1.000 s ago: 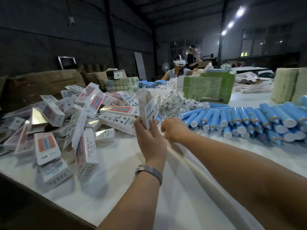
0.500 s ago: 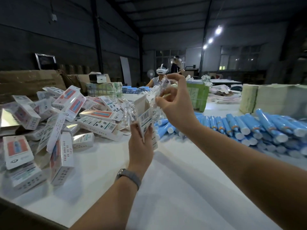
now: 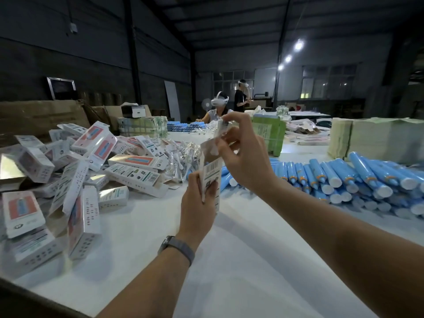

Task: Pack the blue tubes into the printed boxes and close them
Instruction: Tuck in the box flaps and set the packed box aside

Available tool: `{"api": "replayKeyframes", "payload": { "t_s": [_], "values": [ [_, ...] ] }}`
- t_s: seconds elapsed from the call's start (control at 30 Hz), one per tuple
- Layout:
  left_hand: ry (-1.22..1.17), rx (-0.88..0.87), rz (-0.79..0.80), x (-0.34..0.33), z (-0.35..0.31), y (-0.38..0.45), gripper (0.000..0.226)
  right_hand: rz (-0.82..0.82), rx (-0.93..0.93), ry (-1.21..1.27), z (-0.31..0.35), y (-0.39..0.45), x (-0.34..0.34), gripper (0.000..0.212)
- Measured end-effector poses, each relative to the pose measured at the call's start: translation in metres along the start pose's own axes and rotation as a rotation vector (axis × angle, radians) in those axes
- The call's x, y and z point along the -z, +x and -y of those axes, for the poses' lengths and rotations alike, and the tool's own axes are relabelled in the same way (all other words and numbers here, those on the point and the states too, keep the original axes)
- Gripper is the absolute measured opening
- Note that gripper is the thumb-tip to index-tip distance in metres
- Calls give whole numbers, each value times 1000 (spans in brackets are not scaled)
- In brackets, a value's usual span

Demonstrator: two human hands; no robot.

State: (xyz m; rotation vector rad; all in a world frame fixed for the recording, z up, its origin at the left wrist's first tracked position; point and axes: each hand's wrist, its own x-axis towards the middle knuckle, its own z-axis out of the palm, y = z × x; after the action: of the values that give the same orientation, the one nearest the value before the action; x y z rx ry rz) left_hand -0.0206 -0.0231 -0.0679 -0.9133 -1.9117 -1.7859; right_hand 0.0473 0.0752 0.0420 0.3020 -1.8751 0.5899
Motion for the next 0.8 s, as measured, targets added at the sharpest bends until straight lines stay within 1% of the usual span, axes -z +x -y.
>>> {"api": "replayKeyframes", "payload": {
  "t_s": [0.07, 0.17, 0.27, 0.37, 0.47, 0.5, 0.57, 0.63, 0.73, 0.8],
  "values": [
    [15, -4, 22, 0, 1, 0, 19, -36, -35, 60, -2, 0, 0, 41],
    [24, -26, 37, -1, 3, 0, 16, -33, -10, -54, -6, -3, 0, 42],
    [33, -39, 49, -2, 5, 0, 15, -39, 59, -178, -10, -11, 1, 33],
    [39, -52, 55, -2, 6, 0, 14, -18, 64, -218, -13, -17, 1, 28],
    [26, -40, 59, -1, 5, 0, 14, -46, 111, -316, -13, -17, 4, 20],
    [15, -27, 56, -1, 5, 0, 14, -41, 136, -359, -13, -17, 5, 17],
    [12, -25, 61, -1, 6, 1, 14, 8, 162, -434, -14, -19, 7, 20],
    [24, -42, 73, -1, 6, 0, 13, 72, 138, -479, -16, -23, 7, 23],
    [13, -41, 65, -2, 5, 0, 13, 137, 56, -425, -17, -26, 7, 29],
    [-10, -29, 53, -2, 4, 0, 16, 143, -15, -296, -15, -27, 3, 26]
  ]
}}
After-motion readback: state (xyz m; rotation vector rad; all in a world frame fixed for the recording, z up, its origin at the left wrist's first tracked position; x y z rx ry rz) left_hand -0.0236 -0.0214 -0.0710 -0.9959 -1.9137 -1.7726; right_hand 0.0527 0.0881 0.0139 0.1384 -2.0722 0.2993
